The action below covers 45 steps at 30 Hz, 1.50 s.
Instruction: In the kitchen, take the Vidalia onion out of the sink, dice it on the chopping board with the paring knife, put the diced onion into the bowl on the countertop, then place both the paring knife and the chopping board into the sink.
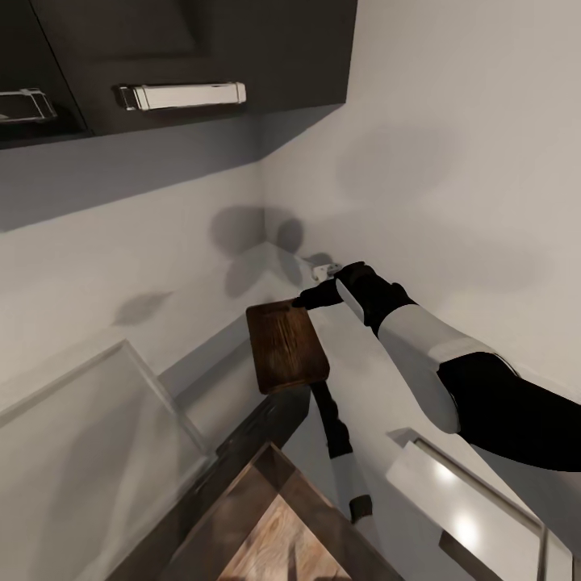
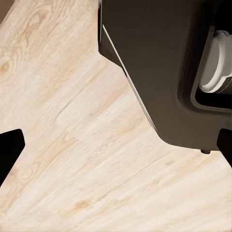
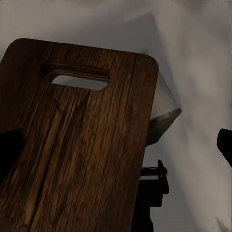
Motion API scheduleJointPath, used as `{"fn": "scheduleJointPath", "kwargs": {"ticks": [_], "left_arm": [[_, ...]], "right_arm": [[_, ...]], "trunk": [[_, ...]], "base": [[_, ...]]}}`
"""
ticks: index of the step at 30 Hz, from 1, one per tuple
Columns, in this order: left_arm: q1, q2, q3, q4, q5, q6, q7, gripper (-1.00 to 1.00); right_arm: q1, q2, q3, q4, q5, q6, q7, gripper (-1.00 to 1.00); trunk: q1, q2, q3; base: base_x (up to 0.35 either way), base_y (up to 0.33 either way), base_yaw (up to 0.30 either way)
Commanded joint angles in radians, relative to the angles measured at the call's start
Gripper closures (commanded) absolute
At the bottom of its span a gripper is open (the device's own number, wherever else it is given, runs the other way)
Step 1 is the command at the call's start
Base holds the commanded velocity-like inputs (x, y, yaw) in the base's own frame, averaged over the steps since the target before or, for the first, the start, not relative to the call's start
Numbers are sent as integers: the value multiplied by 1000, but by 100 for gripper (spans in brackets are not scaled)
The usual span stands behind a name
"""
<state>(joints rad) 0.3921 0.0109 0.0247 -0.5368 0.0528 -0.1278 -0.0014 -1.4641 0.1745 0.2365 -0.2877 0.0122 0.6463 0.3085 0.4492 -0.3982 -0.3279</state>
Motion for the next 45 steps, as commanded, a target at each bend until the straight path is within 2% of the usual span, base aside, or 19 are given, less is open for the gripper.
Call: {"fn": "scheduleJointPath", "kwargs": {"ticks": [1,17,45], "left_arm": [[1,0,0,-2,5,-1,0,-100],[1,0,0,0,5,-1,0,-100],[1,1,0,0,5,-1,0,-100]], "right_arm": [[-1,0,3,-1,2,3,3,-100],[-1,0,3,-1,2,4,4,-100],[-1,0,3,1,2,4,3,-100]], "trunk": [[1,-2,-2],[1,-2,-2],[1,-2,-2]], "base": [[78,0,0],[71,0,0],[3,0,0]]}}
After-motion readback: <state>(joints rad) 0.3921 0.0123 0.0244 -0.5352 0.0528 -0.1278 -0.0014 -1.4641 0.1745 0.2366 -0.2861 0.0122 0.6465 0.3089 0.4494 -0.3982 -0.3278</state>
